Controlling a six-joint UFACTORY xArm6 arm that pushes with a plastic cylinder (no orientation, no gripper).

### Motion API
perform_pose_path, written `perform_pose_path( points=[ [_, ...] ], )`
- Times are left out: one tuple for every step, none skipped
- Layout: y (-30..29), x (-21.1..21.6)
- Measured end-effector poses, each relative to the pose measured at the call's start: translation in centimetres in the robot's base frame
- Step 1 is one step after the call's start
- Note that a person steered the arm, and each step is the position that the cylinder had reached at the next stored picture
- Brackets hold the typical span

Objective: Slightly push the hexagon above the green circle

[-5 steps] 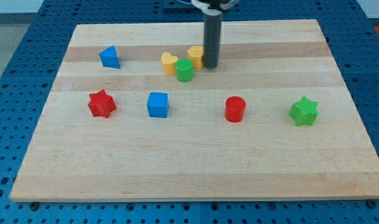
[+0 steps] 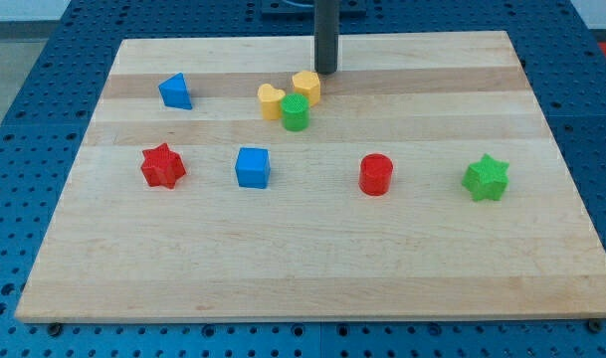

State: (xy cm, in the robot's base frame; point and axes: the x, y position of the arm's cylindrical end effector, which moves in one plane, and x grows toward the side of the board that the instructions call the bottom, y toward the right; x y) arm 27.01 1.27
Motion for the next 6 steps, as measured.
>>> perform_pose_path(
  points=[
    [-0.9, 0.9],
    [-1.5, 1.7],
    [-1.6, 1.6],
    [-4.1, -3.0],
    [-12.4, -5.3],
    [-23.1, -5.2]
  ],
)
